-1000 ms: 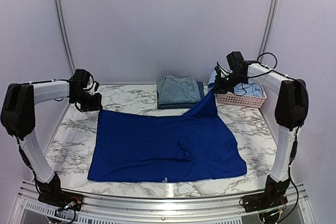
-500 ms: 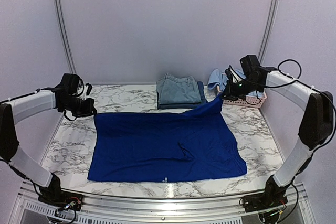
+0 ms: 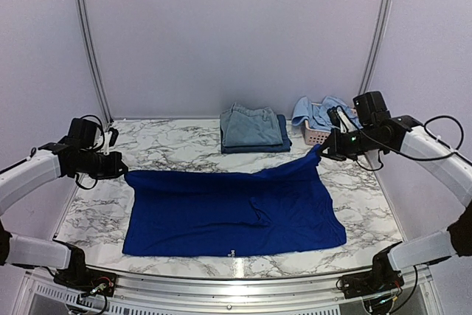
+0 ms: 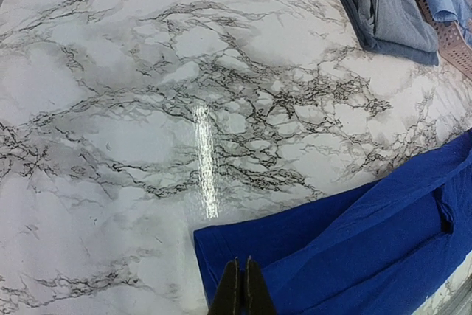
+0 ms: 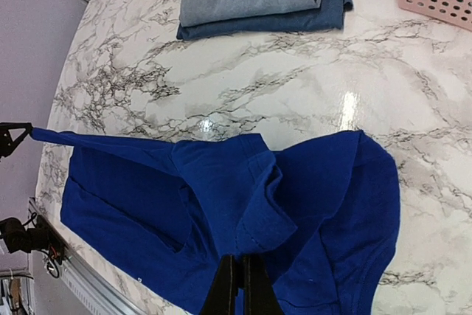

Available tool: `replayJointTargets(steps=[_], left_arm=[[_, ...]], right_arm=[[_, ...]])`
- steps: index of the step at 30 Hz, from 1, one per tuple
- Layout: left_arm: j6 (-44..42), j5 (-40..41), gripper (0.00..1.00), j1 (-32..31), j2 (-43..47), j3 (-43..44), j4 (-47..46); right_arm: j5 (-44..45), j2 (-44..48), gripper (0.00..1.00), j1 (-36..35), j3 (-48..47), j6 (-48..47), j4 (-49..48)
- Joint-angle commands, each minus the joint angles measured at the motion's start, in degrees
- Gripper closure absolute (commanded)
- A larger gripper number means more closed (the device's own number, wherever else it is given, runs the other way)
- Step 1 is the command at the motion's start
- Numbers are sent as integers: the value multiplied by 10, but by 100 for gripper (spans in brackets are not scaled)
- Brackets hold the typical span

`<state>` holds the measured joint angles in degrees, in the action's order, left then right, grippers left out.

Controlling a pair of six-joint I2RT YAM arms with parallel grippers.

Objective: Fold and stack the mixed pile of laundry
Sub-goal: Fold the 1/3-folded T-shirt at the center of the board.

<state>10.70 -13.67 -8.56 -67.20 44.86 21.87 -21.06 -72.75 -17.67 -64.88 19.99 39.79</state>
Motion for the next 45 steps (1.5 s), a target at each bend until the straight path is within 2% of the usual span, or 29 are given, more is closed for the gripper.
replayJointTargets(steps=[1,9,18,25,27,30,32,34,35,38,42,45], left_arm=[[15,5,100,2,29,-25,24],[53,-16,100,-1,8,-40,32],[98,-16,100,-1,-57,8,150],[102,-21,100,-1,-60,13,205],[92,-43,90,-2,-59,13,213],[85,-34,66,-2,-41,26,217],[81,-17,58,-1,-31,40,216],[80,0,56,-1,-29,59,216],[81,5,53,-2,-29,68,214],[74,8,45,-2,-30,94,200],[62,-1,41,-6,-41,111,174],[55,-7,40,-25,-64,123,162]], right_arm=[[20,60,100,-23,50,49,1],[26,150,100,-37,148,96,12],[3,191,100,-41,206,119,25],[-3,198,100,-41,222,118,62],[-7,197,100,-41,224,112,71],[-66,191,100,-42,229,95,56],[-108,186,100,-43,224,76,58],[-138,178,100,-43,208,47,82],[-149,168,98,-43,197,32,103],[-178,150,72,-43,157,-1,139],[-135,110,51,-35,89,-23,134],[-101,45,51,-19,52,-31,110]])
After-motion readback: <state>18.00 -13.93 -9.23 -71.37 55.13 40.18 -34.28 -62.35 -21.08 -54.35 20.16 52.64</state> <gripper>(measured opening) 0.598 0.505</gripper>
